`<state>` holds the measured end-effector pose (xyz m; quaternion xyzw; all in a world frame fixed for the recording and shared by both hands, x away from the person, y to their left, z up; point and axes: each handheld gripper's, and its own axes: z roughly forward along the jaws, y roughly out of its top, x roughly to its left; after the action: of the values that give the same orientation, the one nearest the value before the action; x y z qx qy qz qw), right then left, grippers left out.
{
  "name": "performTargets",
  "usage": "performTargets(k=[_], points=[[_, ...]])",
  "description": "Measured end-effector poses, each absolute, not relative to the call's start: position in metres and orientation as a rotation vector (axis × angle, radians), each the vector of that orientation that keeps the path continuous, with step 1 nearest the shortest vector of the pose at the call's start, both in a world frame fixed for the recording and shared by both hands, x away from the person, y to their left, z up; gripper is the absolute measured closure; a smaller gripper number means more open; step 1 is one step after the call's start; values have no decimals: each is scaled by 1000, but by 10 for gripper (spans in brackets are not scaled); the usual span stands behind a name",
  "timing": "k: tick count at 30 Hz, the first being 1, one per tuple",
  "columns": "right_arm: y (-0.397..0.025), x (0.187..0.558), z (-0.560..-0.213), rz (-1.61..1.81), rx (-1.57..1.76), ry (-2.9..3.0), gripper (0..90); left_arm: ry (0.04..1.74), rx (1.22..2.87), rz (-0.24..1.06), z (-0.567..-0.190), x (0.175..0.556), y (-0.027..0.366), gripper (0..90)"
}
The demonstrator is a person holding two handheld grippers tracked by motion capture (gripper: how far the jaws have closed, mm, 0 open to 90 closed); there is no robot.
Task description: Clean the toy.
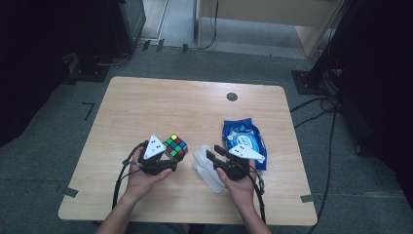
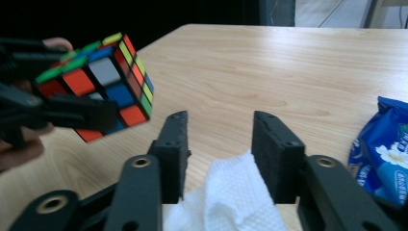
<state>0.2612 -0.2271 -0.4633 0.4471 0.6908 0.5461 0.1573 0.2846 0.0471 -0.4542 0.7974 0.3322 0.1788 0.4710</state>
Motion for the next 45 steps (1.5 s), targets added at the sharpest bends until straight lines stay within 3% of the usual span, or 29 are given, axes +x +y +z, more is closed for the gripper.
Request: performTargets(k=[6, 12, 13, 14, 17, 27, 29, 33, 45], points=[[-223, 258, -458, 1619, 1256, 1967, 495, 787, 1955, 408, -455, 282, 40, 339], [-209, 254, -478, 1602, 1170, 2076, 375, 833, 1900, 364, -449, 286, 51, 339], [-206, 254, -482, 1603, 1158, 2095, 325, 840, 1890, 352, -448, 286, 52, 339], [-200, 253, -486, 1580, 1169, 2104, 214, 841, 1886, 342, -447, 286, 52, 339], [-187, 252, -491, 1576, 1140, 2142, 162, 827, 1890, 330, -446, 284, 47, 339], [-171, 245, -488, 1594, 1013, 2073, 235, 771, 1915, 265, -445, 275, 26, 339], [-170, 241, -486, 1575, 944, 2047, 312, 778, 1920, 246, -446, 275, 24, 339], [-168, 237, -485, 1514, 862, 2034, 345, 794, 1930, 219, -447, 277, 25, 338], [-170, 234, -484, 1343, 595, 2075, 349, 818, 1976, 88, -444, 285, 26, 321]])
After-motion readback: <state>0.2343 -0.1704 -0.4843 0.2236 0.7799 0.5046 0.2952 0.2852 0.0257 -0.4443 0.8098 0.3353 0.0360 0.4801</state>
